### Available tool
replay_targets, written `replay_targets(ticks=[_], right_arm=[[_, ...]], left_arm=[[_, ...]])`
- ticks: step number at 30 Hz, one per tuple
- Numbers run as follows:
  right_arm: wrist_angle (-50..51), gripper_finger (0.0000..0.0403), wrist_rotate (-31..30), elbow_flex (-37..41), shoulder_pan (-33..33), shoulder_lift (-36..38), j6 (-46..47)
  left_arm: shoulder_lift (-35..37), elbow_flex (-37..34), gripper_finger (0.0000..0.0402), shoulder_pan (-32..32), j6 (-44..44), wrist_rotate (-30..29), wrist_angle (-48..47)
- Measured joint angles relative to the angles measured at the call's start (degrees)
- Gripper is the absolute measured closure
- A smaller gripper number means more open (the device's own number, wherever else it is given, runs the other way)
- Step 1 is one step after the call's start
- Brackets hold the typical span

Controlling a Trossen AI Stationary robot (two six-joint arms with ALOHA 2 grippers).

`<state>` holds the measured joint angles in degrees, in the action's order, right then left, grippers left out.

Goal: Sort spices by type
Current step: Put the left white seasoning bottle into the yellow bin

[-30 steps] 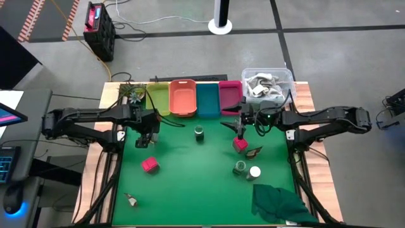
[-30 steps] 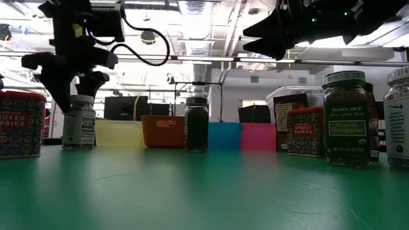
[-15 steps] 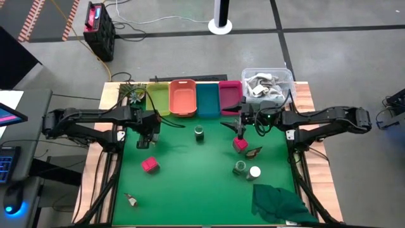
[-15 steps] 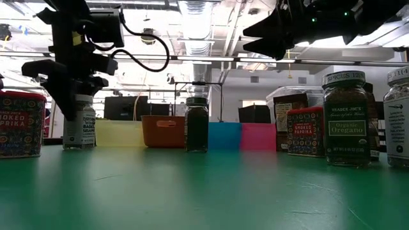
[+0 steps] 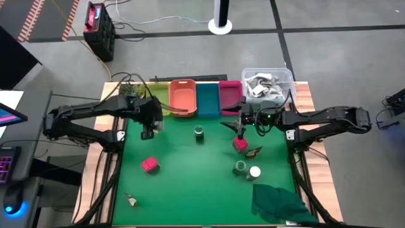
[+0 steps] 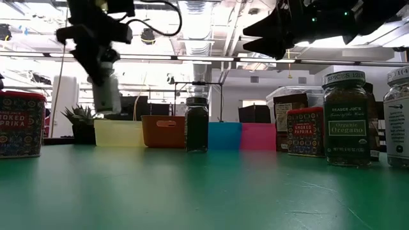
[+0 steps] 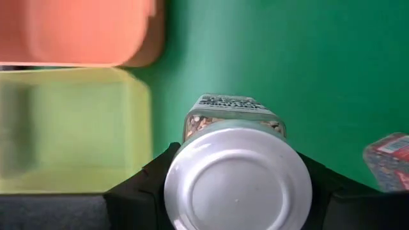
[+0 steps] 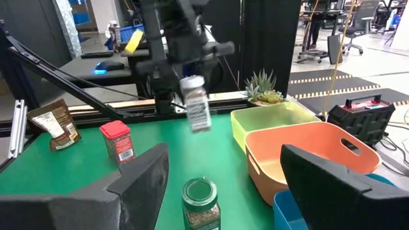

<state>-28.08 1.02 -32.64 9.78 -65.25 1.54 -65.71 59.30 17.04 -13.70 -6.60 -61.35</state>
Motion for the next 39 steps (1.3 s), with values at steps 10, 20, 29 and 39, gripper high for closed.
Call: replay_targets(ticks=[10, 20, 29, 39], right_arm=[[0.3, 0.0078, 0.1, 0.0, 0.0, 0.0, 0.4], [4.6, 0.0078, 0.1, 0.0, 0.0, 0.4, 0.5], [6.9, 0.0078, 0.1, 0.0, -0.1, 2.4, 1.4], [6.4, 0.0078, 0.1, 0.0, -2.2, 2.4, 1.2]], left_arm=[[-11.4, 12.3, 0.0207, 14.6, -11.9, -0.5, -3.2], [-22.4, 15.4, 0.0207, 27.6, -18.0, -0.5, 0.2], [-26.7, 15.5, 0.0207, 32.7, -17.8, -0.6, 5.8], [-28.2, 15.5, 0.0200, 35.5, -22.4, 0.3, 10.0]])
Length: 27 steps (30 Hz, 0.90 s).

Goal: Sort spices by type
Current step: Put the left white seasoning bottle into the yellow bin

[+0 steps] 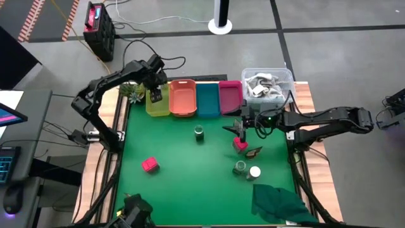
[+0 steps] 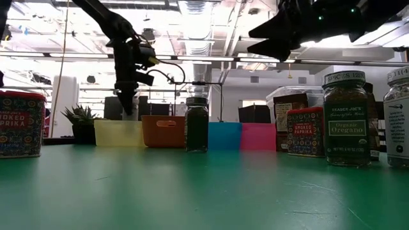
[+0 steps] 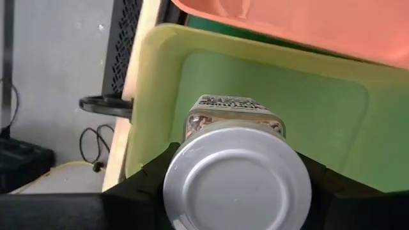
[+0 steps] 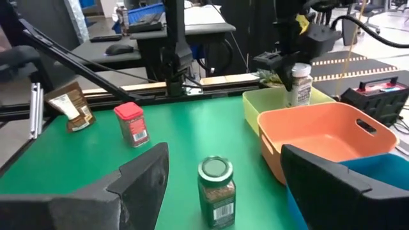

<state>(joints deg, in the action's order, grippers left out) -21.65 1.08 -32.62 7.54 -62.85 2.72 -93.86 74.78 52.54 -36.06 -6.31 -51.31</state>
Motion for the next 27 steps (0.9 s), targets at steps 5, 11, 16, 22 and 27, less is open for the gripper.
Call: replay_targets(ticks=[5, 11, 16, 22, 27], right_arm=[[0.0, 0.0078, 0.0, 0.0, -0.5, 0.0, -0.1], [-0.1, 0.0078, 0.0, 0.0, -0.5, 0.0, -0.1], [-0.4, 0.0078, 0.0, 0.0, -0.4, 0.0, -0.2], [-0.4, 0.0078, 0.0, 0.0, -0.4, 0.0, -0.2], [-0.4, 0.0078, 0.0, 0.0, -0.4, 0.0, -0.2]], left_arm=[[0.0, -0.1, 0.0195, 2.3, -1.8, 3.9, 1.6], [0.0, -3.5, 0.0192, 3.6, -2.9, 5.7, 3.2], [0.0, -5.7, 0.0185, 3.6, -3.3, 3.2, 7.5], [0.0, -6.3, 0.0142, 3.5, -3.3, 2.9, 8.9], [0.5, -6.3, 0.0119, 3.0, -3.0, 1.0, 8.7]])
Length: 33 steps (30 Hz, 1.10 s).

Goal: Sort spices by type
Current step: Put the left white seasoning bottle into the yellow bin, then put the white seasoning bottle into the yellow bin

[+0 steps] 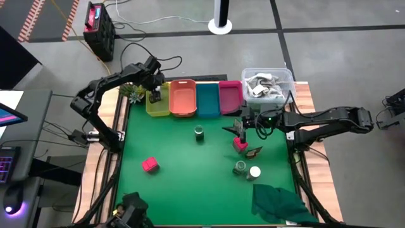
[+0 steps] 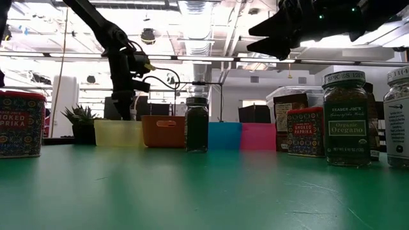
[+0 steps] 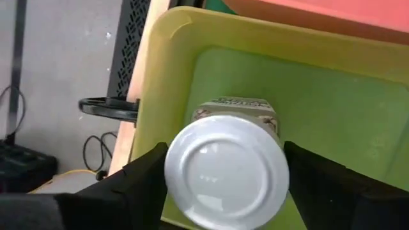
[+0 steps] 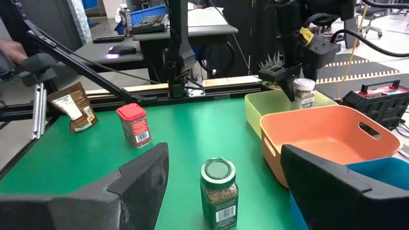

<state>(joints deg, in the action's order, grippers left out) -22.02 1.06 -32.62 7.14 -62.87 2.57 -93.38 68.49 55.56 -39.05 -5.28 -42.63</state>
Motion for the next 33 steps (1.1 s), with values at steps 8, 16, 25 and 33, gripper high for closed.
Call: replay_targets(ticks=[8, 16, 25, 33], right_arm=[[-0.3, 0.0078, 0.0, 0.0, 0.1, 0.0, 0.0], [1.7, 0.0078, -0.2, 0.0, 0.5, 0.0, 0.0], [13.8, 0.0078, -1.5, 0.0, 0.2, 6.4, 3.9], [32.8, 0.0078, -17.3, -1.3, -15.8, 11.6, 8.5]], left_arm=[[3.2, 5.6, 0.0116, -2.1, 0.3, -1.8, -6.4], [6.7, 11.0, 0.0116, -9.3, 1.2, -3.3, -16.1], [11.2, 11.0, 0.0116, -27.2, 9.6, -3.1, -16.9], [15.1, 6.9, 0.0116, -41.4, 17.0, -3.7, -14.6]])
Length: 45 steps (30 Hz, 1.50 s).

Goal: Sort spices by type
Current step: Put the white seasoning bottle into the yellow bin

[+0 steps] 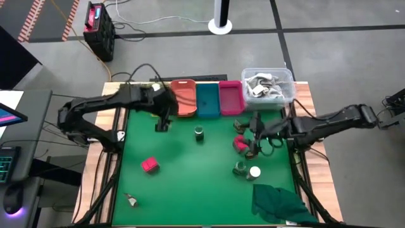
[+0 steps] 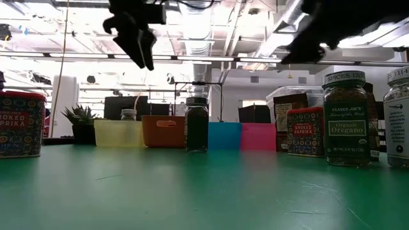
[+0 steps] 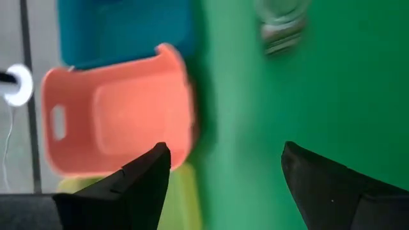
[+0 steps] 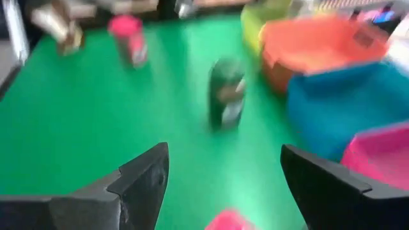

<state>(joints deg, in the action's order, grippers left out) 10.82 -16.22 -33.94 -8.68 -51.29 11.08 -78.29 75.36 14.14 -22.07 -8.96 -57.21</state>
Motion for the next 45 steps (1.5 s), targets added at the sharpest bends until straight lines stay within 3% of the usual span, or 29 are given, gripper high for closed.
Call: replay_targets(ticks=[6, 10, 18, 27, 33, 45], right_arm=[[10.8, 0.0078, -7.2, -6.4, -15.1, -1.8, 7.3], [15.3, 0.0078, -11.1, -10.6, -23.5, -3.6, 13.9], [32.4, 0.0078, -13.6, -15.7, -32.7, -12.1, 34.0], [45.4, 0.0079, -13.6, -22.9, -38.1, -23.2, 44.5], [45.8, 0.0084, -11.1, -23.5, -37.6, -26.7, 45.1], [42.5, 0.0098, -6.1, -22.9, -36.2, -26.8, 45.1]], left_arm=[[3.2, -6.2, 0.0116, -6.5, 3.6, -0.1, 8.4], [3.8, -7.7, 0.0116, -9.1, 7.5, -0.6, 8.4], [3.9, -7.7, 0.0116, -11.9, 11.8, -2.2, 7.9], [3.9, -7.7, 0.0116, -12.0, 15.2, -6.4, 8.0], [3.9, -7.7, 0.0116, -12.0, 16.6, -6.4, 8.0], [3.9, -7.7, 0.0116, -12.0, 18.8, -6.4, 7.7]])
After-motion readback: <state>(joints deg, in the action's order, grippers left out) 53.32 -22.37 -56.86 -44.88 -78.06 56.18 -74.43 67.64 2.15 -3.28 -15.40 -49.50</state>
